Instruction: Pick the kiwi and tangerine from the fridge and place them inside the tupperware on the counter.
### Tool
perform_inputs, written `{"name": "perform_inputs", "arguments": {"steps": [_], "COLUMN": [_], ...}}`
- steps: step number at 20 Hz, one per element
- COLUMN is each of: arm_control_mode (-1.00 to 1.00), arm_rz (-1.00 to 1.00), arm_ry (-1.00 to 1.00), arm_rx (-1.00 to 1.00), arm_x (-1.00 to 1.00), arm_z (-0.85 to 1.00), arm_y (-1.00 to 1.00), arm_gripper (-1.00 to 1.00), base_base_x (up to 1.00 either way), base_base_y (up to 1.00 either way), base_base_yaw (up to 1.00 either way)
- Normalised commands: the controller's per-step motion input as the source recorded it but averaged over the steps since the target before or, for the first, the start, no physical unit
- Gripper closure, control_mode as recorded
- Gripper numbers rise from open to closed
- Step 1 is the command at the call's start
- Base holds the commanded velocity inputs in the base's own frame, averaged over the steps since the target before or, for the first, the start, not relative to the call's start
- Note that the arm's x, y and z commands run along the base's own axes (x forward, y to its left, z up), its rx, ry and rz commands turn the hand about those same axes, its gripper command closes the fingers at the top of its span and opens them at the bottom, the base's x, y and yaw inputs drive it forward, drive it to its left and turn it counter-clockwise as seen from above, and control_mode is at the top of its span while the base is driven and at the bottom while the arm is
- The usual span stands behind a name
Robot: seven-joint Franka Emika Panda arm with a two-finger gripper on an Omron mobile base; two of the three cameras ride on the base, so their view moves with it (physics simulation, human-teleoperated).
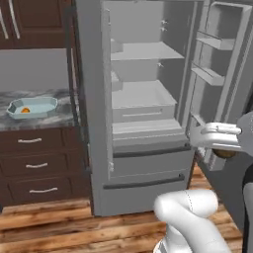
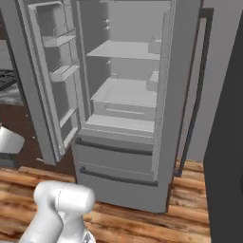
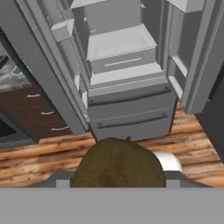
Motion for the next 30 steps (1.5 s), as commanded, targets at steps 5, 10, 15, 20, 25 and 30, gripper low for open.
{"name": "perform_inputs", "arguments": {"steps": [5,10,15,20,25,30], "arm_control_mode": [1.00,1.00,1.00,1.00,1.00,1.00], "arm_rz": [0.00,0.00,0.00,0.00,0.00,0.00], "arm_ry": [0.00,0.00,0.00,0.00,0.00,0.00], "arm_rx": [0.00,0.00,0.00,0.00,0.00,0.00], "arm_x": [0.00,0.00,0.00,0.00,0.00,0.00], "arm_z": [0.00,0.00,0.00,0.00,0.00,0.00], "arm_y": [0.00,0.00,0.00,0.00,0.00,0.00], "arm_gripper": [1.00,1.00,1.00,1.00,1.00,1.00], "base_base_x": [-0.56,-0.12,0.73,1.00,1.00,1.00], "base_base_y": [1.00,1.00,1.00,0.96,0.56,0.19], "base_base_yaw": [0.04,0.00,0.00,-0.02,-0.16,-0.24]}}
